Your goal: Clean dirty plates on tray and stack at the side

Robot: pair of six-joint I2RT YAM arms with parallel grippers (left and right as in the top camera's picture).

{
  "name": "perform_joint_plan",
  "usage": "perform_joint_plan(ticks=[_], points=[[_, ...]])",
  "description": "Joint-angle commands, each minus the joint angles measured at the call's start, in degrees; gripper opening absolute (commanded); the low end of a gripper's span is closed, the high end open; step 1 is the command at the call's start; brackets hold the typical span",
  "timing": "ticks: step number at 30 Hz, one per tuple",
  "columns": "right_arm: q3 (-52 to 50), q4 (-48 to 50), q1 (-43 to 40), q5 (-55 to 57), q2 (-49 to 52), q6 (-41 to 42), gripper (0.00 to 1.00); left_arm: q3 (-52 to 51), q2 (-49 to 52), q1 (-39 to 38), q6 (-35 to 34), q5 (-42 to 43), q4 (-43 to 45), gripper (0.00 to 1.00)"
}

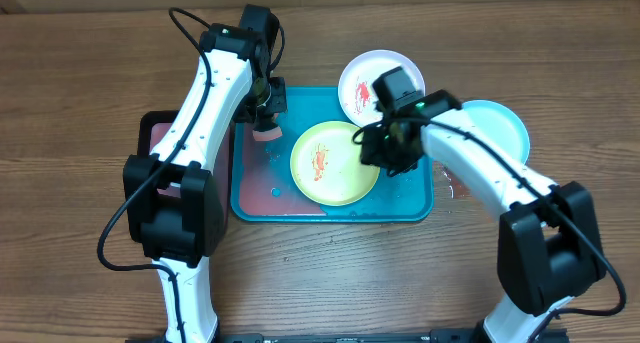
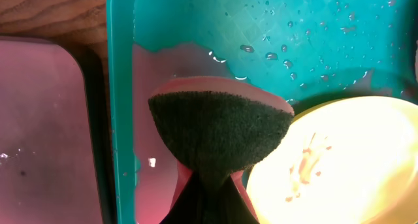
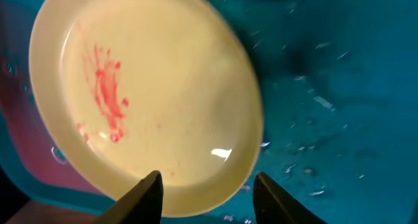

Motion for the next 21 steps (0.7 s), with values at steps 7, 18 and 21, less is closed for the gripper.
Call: perform_joint_plan(ticks=[7, 18, 21], points=[[-1.64, 4.11, -1.20, -0.48, 4.55, -2.19, 0.42, 1.18, 0.09, -0.92, 1.31, -0.17, 0.02, 0.04], [-1.64, 6.10, -0.02, -3.04, 7.93, 0.68, 0.29, 1.18, 0.09, -1.03, 1.31, -0.15, 0.17, 0.04], [-1.64, 6.21, 0.00, -3.80, 8.24, 1.53, 0.24, 1.18, 0.09, -1.03, 1.31, -0.15, 0.17, 0.04]])
